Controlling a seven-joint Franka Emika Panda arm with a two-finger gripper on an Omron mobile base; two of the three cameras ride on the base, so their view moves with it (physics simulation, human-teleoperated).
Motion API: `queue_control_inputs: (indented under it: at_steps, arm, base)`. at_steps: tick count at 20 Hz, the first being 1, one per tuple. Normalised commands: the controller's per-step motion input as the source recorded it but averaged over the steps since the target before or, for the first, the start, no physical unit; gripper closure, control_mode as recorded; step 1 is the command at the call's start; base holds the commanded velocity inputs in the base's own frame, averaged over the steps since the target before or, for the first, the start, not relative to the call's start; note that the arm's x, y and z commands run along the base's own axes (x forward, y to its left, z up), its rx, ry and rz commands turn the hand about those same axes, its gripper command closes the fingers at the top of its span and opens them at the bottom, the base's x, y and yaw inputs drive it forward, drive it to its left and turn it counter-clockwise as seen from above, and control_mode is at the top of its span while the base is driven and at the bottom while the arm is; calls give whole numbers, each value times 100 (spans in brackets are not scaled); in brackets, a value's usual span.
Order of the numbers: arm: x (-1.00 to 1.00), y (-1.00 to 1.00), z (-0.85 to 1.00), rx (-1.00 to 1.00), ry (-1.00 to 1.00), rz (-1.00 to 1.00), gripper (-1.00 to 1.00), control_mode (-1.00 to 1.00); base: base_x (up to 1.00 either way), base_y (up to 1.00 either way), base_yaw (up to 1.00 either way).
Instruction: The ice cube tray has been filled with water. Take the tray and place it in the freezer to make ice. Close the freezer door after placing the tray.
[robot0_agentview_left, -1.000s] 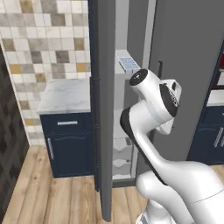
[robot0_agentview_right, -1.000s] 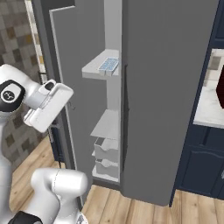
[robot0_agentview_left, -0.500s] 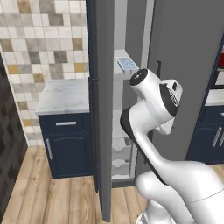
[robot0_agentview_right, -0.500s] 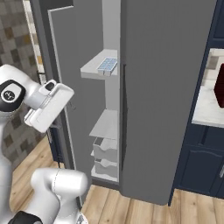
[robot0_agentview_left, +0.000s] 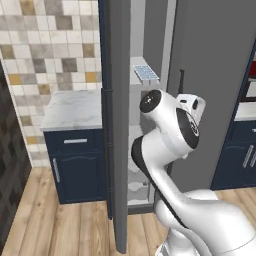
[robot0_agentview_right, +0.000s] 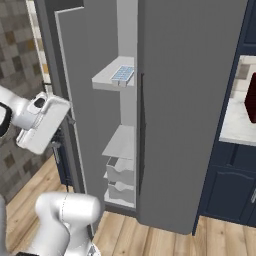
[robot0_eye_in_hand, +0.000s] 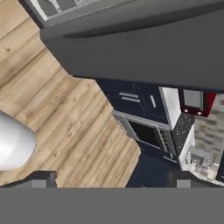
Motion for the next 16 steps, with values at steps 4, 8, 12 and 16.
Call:
queue_control_inputs:
  at_steps: [4, 8, 12, 16]
  arm:
    - [2, 78, -11, -12, -14, 0, -100, -100]
    - [33, 85, -14, -12, -2, 0, -100, -100]
    - [46, 70, -4, -8, -2, 0, -100, -100]
    - [39, 67, -1, -7, 1, 0, -100, -100]
  base:
    - [0, 0, 0]
    - [0, 0, 0]
    - [0, 0, 0]
    - [0, 0, 0]
